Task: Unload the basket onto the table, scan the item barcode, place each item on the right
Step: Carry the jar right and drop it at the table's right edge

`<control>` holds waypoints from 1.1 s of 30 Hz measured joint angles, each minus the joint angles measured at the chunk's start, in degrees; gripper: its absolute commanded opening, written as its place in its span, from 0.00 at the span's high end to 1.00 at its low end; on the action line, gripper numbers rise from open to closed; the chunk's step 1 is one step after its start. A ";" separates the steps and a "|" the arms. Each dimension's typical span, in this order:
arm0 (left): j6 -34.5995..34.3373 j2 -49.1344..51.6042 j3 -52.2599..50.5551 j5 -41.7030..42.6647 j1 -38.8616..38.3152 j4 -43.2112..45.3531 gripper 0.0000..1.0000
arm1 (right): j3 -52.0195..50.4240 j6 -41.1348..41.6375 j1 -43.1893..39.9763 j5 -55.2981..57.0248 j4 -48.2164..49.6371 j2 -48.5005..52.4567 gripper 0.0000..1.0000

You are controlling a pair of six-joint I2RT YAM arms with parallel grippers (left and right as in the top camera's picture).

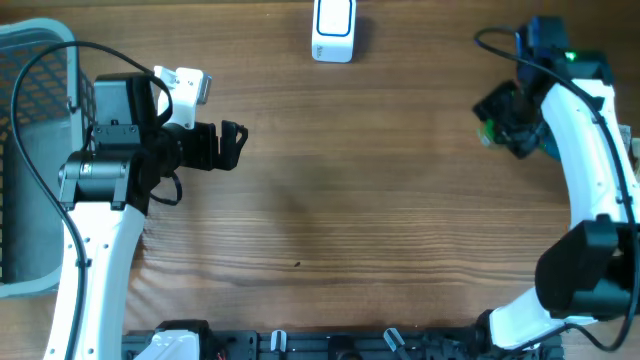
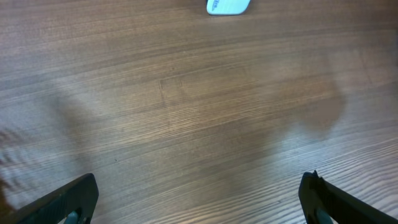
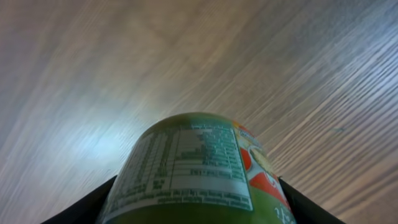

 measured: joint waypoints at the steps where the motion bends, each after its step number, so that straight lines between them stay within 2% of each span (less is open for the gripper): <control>1: 0.02 0.00 0.00 -0.02 0.00 0.11 0.00 | -2.40 0.00 -1.42 -0.39 1.25 0.11 0.33; 6: 0.02 0.00 0.00 -0.02 0.00 0.39 0.00 | -14.62 0.17 -8.59 -1.33 9.25 0.13 0.31; 13: 0.02 0.00 0.00 -0.02 0.00 0.44 0.00 | -23.04 -1.36 -19.93 -1.33 19.26 0.22 0.29; 17: 0.02 0.00 0.00 -0.02 0.00 0.42 0.00 | -23.78 -3.37 -27.28 -0.07 23.89 0.22 0.27; 19: 0.02 0.00 0.00 -0.02 0.00 0.42 0.00 | -23.85 -3.87 -31.65 0.11 26.47 0.22 0.16; 22: 0.02 0.00 0.00 -0.02 0.00 0.42 0.00 | -23.85 -4.37 -35.45 0.24 29.33 0.22 0.06; 23: 0.02 0.00 0.00 -0.02 0.00 0.44 0.00 | -23.85 -4.61 -37.24 0.22 30.42 0.22 0.00; 28: 0.02 0.00 0.00 -0.02 0.00 0.46 0.00 | -23.85 -4.98 -38.80 -0.70 32.41 0.22 0.00; 31: 0.04 0.00 0.00 -0.02 0.00 1.01 0.00 | -23.69 -6.16 -38.80 -5.16 33.31 0.22 0.00; 33: 0.52 -0.15 0.00 -0.04 0.00 3.45 0.00 | -21.24 -8.22 -38.75 -10.80 28.98 0.20 0.00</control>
